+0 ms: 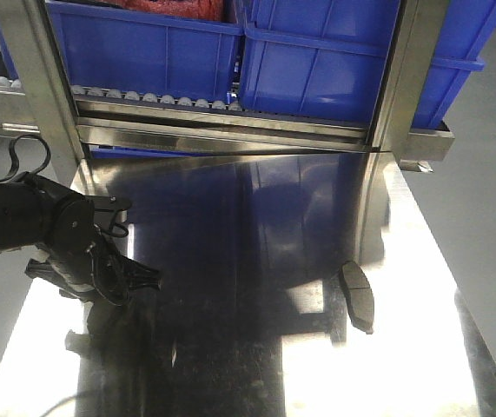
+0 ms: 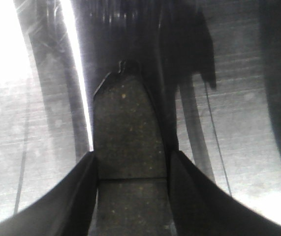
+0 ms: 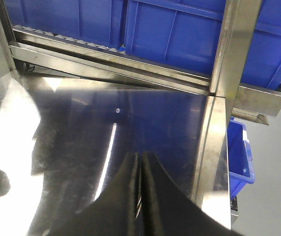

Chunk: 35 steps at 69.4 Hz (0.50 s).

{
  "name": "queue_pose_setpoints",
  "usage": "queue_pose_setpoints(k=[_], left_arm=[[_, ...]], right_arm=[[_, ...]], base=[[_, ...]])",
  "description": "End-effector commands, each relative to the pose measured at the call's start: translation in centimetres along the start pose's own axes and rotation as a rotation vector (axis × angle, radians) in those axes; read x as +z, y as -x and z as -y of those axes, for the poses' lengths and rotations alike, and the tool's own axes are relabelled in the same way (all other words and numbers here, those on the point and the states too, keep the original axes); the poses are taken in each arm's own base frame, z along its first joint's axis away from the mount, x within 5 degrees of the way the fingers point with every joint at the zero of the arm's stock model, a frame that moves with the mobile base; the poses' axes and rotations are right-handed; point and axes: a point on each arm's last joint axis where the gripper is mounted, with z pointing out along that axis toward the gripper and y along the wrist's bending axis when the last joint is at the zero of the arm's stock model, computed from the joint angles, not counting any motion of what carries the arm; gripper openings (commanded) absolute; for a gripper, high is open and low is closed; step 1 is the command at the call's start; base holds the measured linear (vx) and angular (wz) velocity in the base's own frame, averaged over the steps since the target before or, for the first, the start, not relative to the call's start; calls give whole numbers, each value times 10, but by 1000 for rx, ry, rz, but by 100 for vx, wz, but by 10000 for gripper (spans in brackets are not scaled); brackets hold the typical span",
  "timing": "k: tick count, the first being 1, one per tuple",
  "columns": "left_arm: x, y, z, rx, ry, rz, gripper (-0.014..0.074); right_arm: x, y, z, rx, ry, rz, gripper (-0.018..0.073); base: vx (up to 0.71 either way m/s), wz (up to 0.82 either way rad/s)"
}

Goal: Move and align brake pads A on conveyor
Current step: 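Close the left gripper on the brake pad and lift it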

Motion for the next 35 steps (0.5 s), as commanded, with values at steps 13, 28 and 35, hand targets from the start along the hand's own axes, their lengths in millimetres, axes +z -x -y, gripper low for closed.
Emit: queue_pose_setpoints(k=[13,28,35], left_arm=[[-22,9,3,27,-30,104,35],[-52,11,2,56,-60,205,36],[-67,10,1,71,-70,249,38]], right_arm=[[-2,16,0,-15,-5,98,-9],[-2,16,0,-15,-5,98,-9],[-2,16,0,-15,-5,98,-9]], base=[[0,0],[0,0],[0,0]])
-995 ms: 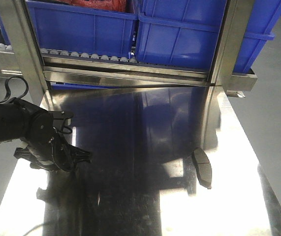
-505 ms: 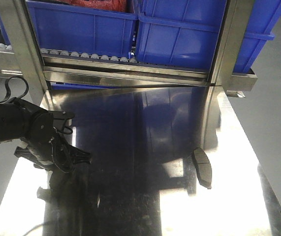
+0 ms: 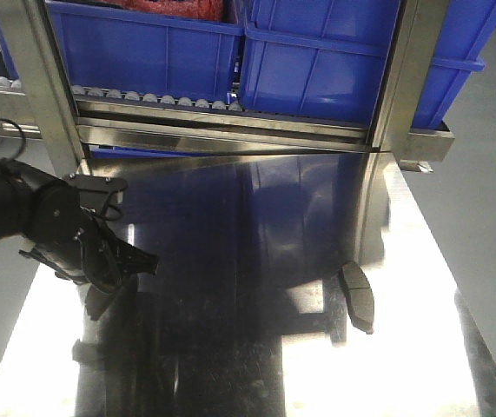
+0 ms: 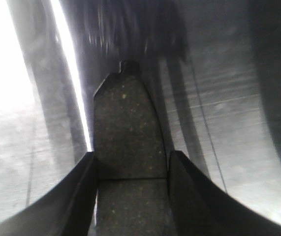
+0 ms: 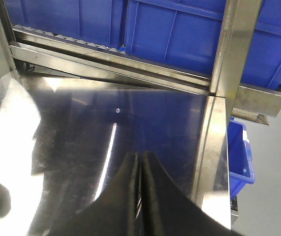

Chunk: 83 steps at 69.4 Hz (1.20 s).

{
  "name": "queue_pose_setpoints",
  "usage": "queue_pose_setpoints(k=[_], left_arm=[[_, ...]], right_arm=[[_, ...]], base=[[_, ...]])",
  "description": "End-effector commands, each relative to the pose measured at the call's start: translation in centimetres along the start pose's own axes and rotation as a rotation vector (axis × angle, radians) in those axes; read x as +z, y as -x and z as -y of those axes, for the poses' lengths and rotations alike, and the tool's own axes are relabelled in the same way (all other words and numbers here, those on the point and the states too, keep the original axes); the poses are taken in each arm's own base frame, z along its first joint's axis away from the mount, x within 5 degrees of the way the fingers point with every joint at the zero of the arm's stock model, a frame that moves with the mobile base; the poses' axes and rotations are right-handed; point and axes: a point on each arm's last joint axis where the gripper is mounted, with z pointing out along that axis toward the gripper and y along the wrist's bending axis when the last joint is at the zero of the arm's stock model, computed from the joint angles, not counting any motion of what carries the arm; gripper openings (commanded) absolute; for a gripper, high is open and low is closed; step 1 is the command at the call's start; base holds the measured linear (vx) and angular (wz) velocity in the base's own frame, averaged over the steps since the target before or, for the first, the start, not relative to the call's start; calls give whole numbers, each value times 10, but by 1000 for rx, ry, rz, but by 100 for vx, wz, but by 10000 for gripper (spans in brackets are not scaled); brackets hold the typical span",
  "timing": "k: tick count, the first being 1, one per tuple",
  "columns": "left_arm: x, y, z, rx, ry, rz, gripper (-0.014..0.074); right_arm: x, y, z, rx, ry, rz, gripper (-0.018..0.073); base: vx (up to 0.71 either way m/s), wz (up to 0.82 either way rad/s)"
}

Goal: Move and align brake pads A on conveyor
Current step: 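Close the left gripper on the brake pad and lift it, then move the right gripper over the remaining brake pad on the table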

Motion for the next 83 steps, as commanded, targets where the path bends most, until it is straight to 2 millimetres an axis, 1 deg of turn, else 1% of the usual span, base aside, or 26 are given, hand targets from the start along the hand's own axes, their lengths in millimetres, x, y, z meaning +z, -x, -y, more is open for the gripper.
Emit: queue_pose_setpoints(k=[1,9,17,18,19,22,24,25,27,28,31,33,39,40,52,59,66,70,75,83], left_arm=[[-37,10,2,19,-38,146,38],[-60,8,0,31,-58,226,39],[-79,-6,-4,43,-82,314,41],[-85,-9,-5,47,-87,334,41],[-85,-12,-6,50,-87,334,41],[-93,-20,-9,68,-97,380,41],[-102,-27,-11,77,-104,419,42],[-102,-30,-12,83,-105,424,42],[-107,-37,-14,91,-111,455,43],[-113,-41,-15,93,-116,481,42],[-119,-51,-18,109,-120,516,42],[-127,-59,-20,118,-126,554,42],[-139,-81,-27,144,-131,622,42],[-143,-85,-28,147,-133,642,42],[-158,-125,-40,172,-141,758,42],[-161,-145,-45,181,-148,822,42],[-166,-165,-51,206,-152,935,42],[-171,-175,-53,207,-161,1010,42],[-174,-185,-56,203,-169,1064,42],[-177,-195,-59,199,-174,1104,42]], right_arm=[[-2,16,0,-15,-5,98,-9],[-2,16,0,-15,-5,98,-9],[-2,16,0,-15,-5,98,-9],[-2,16,0,-15,-5,98,-9],[-2,16,0,-15,-5,98,-9],[-2,16,0,-15,-5,98,-9],[-2,16,0,-15,-5,98,-9],[-2,16,0,-15,-5,98,-9],[-2,16,0,-15,-5,98,-9],[-2,16,0,-15,-5,98,-9],[-2,16,0,-15,-5,98,-9],[-2,16,0,-15,-5,98,-9],[-2,16,0,-15,-5,98,-9],[-2,16,0,-15,-5,98,-9],[-2,16,0,-15,-5,98,-9],[-2,16,0,-15,-5,98,-9],[-2,16,0,-15,-5,98,-9],[-2,16,0,-15,-5,98,-9],[-2,16,0,-15,-5,98,-9],[-2,16,0,-15,-5,98,-9]], base=[[0,0],[0,0],[0,0],[0,0],[0,0],[0,0],[0,0],[0,0],[0,0],[0,0],[0,0],[0,0],[0,0],[0,0],[0,0],[0,0],[0,0],[0,0],[0,0],[0,0]])
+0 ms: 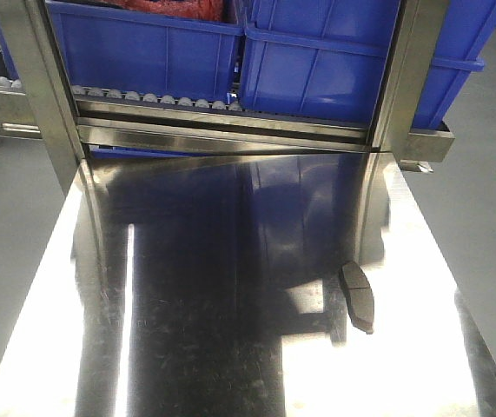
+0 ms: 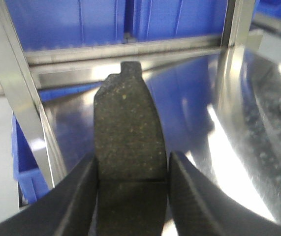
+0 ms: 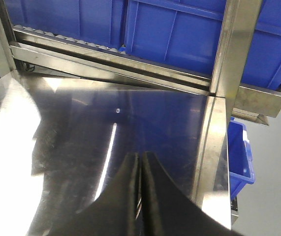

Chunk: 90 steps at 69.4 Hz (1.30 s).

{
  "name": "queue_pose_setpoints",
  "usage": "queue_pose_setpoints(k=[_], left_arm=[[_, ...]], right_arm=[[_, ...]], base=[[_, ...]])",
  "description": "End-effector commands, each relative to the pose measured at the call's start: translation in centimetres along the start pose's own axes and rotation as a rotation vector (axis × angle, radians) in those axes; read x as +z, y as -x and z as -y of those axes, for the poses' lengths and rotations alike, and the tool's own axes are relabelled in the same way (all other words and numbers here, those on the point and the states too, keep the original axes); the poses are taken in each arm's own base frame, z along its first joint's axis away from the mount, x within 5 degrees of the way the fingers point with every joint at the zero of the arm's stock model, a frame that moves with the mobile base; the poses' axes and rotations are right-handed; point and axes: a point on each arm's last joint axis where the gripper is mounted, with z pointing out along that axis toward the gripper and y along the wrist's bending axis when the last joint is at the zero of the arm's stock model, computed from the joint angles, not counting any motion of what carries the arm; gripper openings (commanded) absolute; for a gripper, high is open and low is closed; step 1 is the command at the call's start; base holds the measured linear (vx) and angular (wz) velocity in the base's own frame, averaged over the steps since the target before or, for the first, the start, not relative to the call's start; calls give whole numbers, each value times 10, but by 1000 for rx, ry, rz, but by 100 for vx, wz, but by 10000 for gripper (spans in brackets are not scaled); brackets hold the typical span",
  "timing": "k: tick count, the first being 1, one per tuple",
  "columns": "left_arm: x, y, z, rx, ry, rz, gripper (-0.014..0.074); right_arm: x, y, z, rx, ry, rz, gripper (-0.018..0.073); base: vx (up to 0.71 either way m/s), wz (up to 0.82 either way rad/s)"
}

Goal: Move and align brake pads A on conveyor
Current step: 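Move the right gripper over the remaining brake pad on the table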

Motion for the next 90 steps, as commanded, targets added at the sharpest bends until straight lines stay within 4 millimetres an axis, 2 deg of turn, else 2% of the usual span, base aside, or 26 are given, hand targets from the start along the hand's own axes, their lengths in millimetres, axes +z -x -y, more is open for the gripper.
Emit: queue_pose_setpoints(k=[1,90], left_arm=[[-10,17,1,4,-11,152,42],[-12,17,1,4,-11,163,42]], right_arm=[[-2,16,0,-15,-5,98,-9],[-2,17,0,-5,-1,107,-9]], base=[[0,0],[0,0]])
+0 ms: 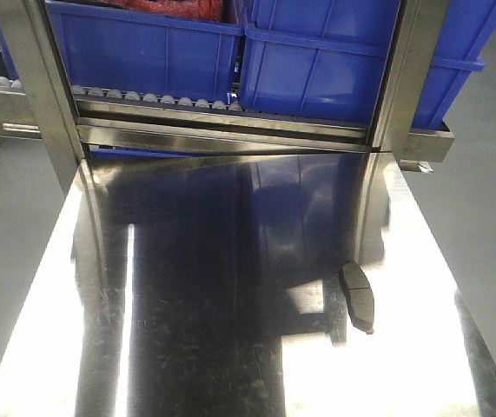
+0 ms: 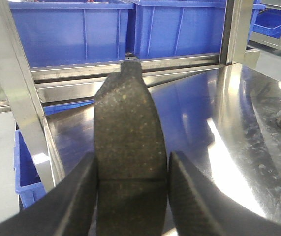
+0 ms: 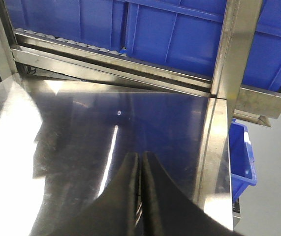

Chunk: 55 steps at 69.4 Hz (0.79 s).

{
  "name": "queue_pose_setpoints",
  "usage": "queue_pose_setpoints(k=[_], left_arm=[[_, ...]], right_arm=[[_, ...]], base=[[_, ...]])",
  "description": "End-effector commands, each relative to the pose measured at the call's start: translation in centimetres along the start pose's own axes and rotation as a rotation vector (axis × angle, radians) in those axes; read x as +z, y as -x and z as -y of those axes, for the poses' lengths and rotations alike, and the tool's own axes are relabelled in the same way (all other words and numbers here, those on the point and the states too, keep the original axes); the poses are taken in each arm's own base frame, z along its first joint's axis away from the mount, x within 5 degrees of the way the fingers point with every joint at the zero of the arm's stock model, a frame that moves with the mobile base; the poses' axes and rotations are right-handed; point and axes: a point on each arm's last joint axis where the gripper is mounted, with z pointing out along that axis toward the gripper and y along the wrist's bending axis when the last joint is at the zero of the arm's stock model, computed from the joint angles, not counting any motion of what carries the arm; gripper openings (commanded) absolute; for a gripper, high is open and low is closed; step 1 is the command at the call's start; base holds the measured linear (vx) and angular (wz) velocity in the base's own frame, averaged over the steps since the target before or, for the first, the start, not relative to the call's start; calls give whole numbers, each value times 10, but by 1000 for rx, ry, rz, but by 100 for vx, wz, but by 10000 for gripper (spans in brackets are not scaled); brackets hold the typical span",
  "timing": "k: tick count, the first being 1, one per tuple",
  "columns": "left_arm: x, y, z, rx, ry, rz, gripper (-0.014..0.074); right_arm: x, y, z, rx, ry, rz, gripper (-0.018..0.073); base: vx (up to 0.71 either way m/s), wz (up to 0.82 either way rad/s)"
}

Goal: Move and align brake pads A on conveyor
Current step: 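Move the right gripper over the remaining brake pad on the table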

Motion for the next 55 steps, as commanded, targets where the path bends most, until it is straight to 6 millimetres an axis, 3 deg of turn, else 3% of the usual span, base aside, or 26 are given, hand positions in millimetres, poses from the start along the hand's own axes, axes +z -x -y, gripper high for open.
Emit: queue_pose_setpoints(k=[1,18,25,30,46,50,55], left_arm=[[-2,17,1,1,-11,118,42],[-2,17,1,1,-11,118,42],[-2,17,1,1,-11,118,42],[-2,17,1,1,-11,118,42],[-2,17,1,1,-11,118,42],[-2,17,1,1,-11,118,42],[-2,17,1,1,-11,118,42]], right_arm=[[-2,16,0,-16,-3,99,-9],[-2,17,1,-40,-10,114,-3],[-2,17,1,-41,-10,114,48],[-2,18,1,-52,-14,121,144],[-3,19,2,-84,-23,128,648],[-3,19,1,-75,-21,128,722],[-3,20,1,-47,-15,143,728]], base=[[0,0],[0,0],[0,0],[0,0],[0,0],[0,0],[0,0]])
